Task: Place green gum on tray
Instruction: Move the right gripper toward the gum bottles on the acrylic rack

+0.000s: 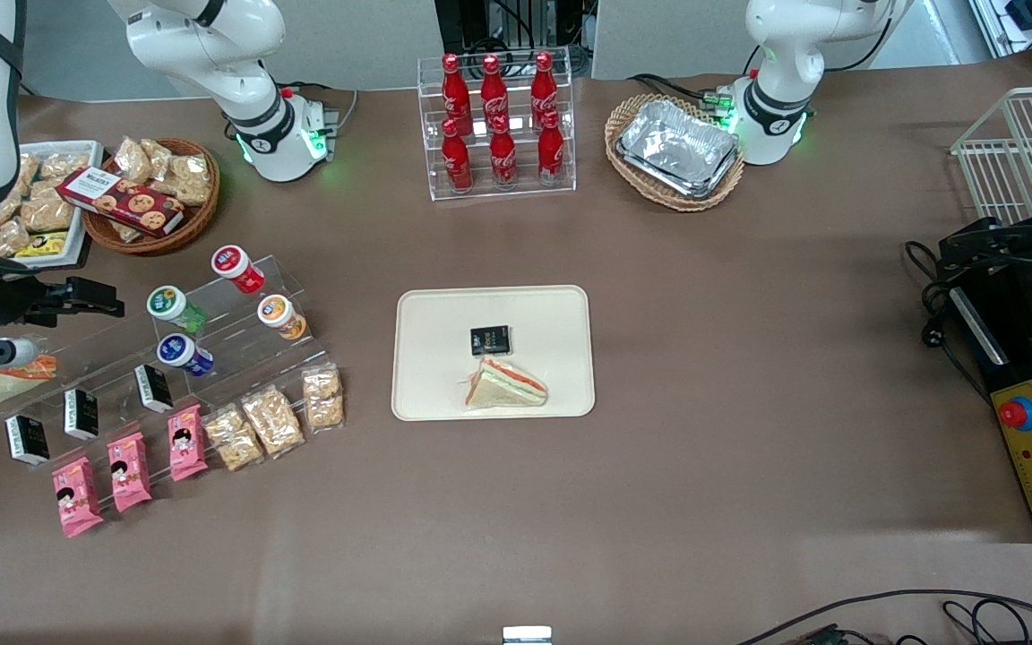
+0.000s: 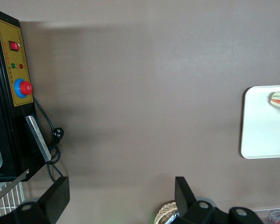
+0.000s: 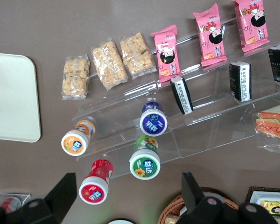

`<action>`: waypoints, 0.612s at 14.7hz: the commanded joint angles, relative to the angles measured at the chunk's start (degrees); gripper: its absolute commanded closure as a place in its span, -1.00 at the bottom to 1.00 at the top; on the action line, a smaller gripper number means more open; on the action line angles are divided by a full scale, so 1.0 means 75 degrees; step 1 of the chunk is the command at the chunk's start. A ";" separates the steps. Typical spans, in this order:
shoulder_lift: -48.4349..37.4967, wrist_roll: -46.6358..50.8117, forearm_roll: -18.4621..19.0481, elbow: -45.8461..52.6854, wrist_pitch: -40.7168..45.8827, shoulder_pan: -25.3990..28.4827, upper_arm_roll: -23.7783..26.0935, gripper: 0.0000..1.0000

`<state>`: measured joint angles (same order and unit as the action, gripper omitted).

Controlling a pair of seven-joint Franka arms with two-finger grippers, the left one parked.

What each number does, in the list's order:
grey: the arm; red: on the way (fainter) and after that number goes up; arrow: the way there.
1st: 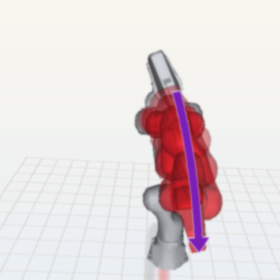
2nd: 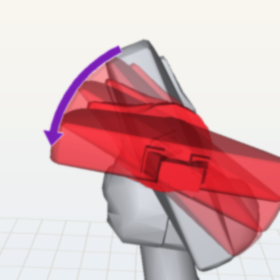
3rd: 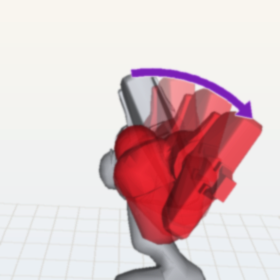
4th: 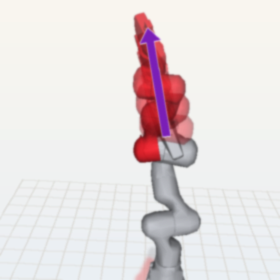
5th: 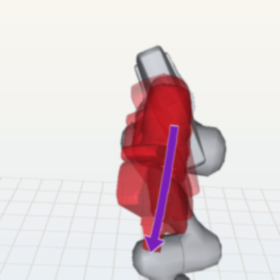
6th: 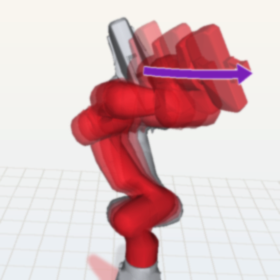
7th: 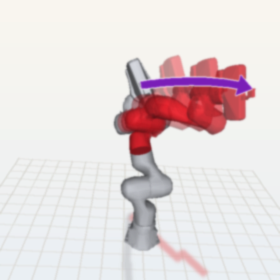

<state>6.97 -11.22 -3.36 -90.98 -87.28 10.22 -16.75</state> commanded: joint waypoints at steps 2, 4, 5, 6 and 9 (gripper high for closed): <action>0.0102 0.0031 0.0038 0.0237 0.0118 -0.0004 0.0007 -0.99; 0.0102 0.0019 0.0015 0.0237 0.0130 -0.0004 0.0007 -0.99; 0.0102 -0.0039 0.0038 0.0225 0.0130 -0.0004 0.0007 -0.99; 0.0090 -0.0074 0.0073 0.0155 0.0153 -0.0015 0.0007 -0.99; -0.0190 0.0007 0.0073 -0.0266 0.0165 0.0031 -0.0004 -1.00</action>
<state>6.98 -11.22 -3.36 -91.22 -86.83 10.23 -16.72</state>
